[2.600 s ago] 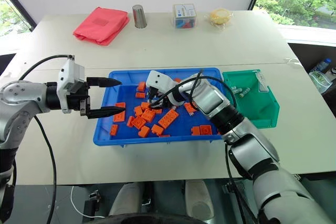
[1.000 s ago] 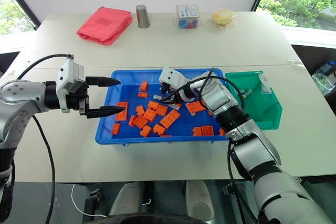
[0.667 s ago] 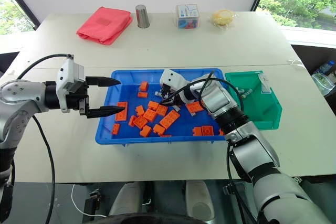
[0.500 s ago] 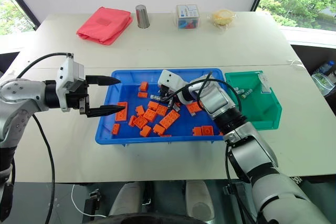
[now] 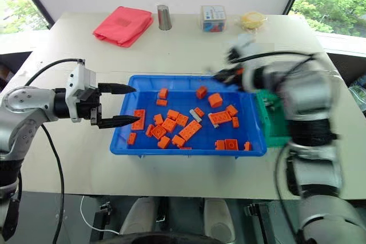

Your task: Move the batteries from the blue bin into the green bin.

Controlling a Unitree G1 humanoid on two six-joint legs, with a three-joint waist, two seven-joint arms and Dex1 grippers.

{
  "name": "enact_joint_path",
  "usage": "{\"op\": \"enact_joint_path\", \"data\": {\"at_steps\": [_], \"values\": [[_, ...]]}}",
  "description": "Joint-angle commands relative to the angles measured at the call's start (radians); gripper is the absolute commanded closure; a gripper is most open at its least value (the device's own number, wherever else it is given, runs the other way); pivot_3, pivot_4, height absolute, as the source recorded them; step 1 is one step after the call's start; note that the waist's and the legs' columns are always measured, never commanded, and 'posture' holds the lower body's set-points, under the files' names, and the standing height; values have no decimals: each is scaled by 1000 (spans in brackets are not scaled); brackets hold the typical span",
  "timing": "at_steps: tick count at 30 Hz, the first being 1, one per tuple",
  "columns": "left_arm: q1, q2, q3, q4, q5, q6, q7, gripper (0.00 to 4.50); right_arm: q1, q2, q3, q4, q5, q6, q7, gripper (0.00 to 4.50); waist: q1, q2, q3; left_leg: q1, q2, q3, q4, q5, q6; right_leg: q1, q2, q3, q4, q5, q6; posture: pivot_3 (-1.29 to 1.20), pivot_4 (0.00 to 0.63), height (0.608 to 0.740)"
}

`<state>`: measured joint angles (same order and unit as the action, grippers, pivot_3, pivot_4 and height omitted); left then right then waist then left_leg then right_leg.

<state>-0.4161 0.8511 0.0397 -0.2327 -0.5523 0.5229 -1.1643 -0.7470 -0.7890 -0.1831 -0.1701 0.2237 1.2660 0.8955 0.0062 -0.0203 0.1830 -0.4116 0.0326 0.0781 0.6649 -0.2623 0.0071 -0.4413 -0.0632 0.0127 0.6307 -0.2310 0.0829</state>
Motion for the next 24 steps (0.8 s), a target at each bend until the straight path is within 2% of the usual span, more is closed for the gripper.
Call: {"op": "enact_joint_path", "data": {"at_steps": [1,5,8,14,19,24], "values": [[-42,-16,-23,27,16,-40,-29,0,76,-64,-128,-112,56,114,-29,4464,-3,0,0,0,0,0,0,0,0,0,0,0,0,0,0,0,150,736],[-114,-58,-71,99,46,-76,-58,0,254,-123,-270,-218,86,191,-52,4464,-16,0,0,1,0,0,1,0,0,1,1,1,1,0,-1,0,150,736],[-163,-91,-99,152,70,-103,-74,0,345,-114,-328,-276,105,215,-86,4464,-22,0,0,1,0,0,1,0,0,2,1,1,1,1,0,0,150,736],[-205,-118,-115,191,91,-119,-99,0,358,-120,-282,-276,118,149,-163,1548,-26,0,0,2,0,0,1,0,0,1,2,3,1,2,2,0,150,736],[-192,-109,-105,176,90,-114,-104,0,164,-55,-151,-303,225,147,-161,1548,-30,0,0,2,0,-1,1,0,0,0,2,4,1,2,2,0,150,736],[-165,-96,-87,141,83,-96,-86,0,62,162,40,-313,273,165,-241,1548,-26,0,0,2,1,-1,0,0,0,0,4,3,1,2,3,0,150,736]]}}
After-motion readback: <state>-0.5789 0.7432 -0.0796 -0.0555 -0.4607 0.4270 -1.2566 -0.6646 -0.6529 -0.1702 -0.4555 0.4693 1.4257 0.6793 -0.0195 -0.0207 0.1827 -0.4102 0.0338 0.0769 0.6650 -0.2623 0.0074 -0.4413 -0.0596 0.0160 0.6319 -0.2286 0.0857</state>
